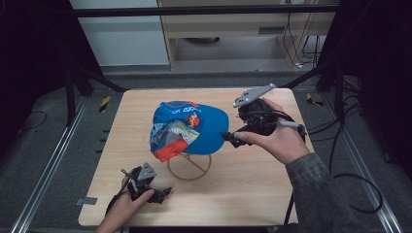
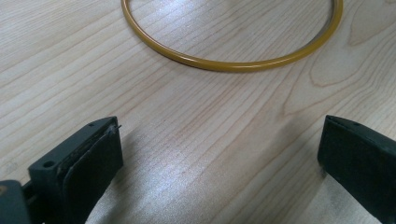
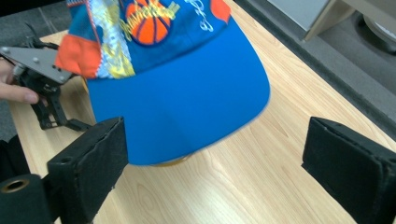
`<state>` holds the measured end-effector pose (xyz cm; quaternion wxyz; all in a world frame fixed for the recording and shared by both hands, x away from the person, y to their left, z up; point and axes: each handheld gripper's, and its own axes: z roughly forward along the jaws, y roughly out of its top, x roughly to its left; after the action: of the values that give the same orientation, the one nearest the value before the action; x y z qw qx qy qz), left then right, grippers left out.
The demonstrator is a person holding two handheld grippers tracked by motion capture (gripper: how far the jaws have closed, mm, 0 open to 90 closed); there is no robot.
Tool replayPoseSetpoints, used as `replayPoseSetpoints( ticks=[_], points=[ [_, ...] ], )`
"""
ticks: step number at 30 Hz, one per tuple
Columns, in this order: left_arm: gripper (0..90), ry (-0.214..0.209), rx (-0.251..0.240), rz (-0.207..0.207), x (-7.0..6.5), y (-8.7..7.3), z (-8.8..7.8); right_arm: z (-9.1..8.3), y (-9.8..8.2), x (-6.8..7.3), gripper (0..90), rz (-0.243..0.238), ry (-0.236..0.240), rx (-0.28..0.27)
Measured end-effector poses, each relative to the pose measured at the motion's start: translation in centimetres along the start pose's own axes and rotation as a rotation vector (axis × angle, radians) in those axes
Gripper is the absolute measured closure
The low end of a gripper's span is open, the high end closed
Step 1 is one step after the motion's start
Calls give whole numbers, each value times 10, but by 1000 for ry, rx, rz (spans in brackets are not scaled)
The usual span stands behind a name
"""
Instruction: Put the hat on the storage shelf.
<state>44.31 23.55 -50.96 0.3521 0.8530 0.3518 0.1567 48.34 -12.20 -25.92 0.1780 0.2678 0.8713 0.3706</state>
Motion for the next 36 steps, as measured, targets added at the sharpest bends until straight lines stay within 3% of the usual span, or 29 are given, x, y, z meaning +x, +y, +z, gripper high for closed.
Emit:
replayPoseSetpoints(
  ticks=[9, 20, 25, 36],
  points=[
    [0, 0, -1, 0, 0, 0, 0, -4, -19, -9, 58, 24, -28, -15],
    [0, 0, 2, -1, 0, 0, 0, 7, -60, -22, 83, 108, -91, -23],
    [0, 0, 2, -1, 0, 0, 0, 29, -100, -26, 99, 185, -119, 2],
    [0, 0, 2, -1, 0, 0, 0, 65, -175, -20, 132, 280, -173, 34]
  ],
)
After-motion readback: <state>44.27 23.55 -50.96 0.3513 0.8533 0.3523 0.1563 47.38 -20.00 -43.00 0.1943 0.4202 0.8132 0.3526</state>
